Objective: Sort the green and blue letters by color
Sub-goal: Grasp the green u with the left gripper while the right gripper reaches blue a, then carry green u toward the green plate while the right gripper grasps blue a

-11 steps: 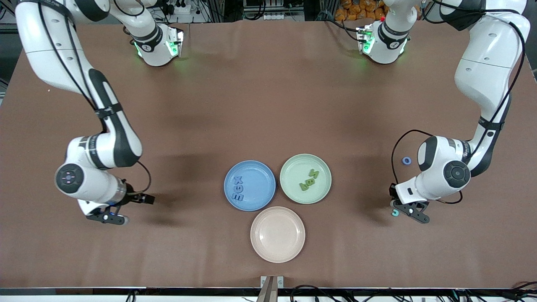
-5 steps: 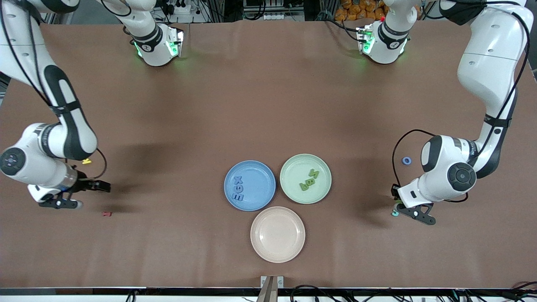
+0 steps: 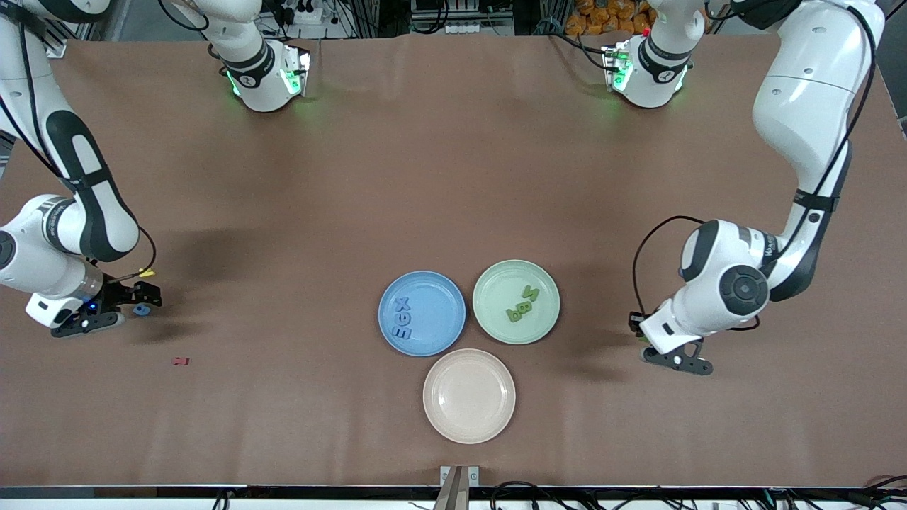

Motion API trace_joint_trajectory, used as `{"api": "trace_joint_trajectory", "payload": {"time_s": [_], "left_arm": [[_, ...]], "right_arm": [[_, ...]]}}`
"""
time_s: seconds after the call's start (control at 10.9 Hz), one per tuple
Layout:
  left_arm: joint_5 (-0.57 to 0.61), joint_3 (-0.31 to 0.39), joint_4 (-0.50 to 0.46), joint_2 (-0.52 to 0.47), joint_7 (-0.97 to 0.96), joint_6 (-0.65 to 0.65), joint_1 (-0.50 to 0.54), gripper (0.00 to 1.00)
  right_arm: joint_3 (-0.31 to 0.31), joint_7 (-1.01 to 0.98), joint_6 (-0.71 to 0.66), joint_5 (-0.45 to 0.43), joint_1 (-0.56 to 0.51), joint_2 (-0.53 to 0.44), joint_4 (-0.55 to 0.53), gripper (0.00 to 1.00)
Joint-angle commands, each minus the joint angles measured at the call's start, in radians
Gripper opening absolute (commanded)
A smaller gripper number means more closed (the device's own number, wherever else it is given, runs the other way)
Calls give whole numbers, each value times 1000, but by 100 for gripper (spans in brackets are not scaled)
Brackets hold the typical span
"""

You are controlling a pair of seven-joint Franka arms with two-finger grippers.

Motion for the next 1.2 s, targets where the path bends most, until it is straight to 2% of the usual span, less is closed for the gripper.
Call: {"api": "trace_joint_trajectory", "payload": {"time_s": [0.0, 0.18, 0.55, 0.92, 1.01, 1.1], "left_arm": [[-21, -61, 39, -10, -174, -74, -19, 0], [-63, -59, 41, -8, -288, -74, -93, 0], [-66, -59, 58, 4, -504, -74, -214, 0], [-65, -50, 59, 20, -656, -71, -291, 3], [-65, -50, 59, 20, -658, -71, -291, 25], [-51, -48, 56, 18, -650, -70, -291, 99]], "right_arm": [[16, -261, 9, -19, -29, -10, -13, 100], [17, -459, 9, -16, -73, -10, -13, 100], [26, -800, 9, -4, -133, -10, 1, 100], [117, -839, -12, 39, -127, -10, 28, 100], [128, -837, -14, 39, -124, -1, 39, 100], [128, -840, -6, 39, -112, 29, 54, 100]]}}
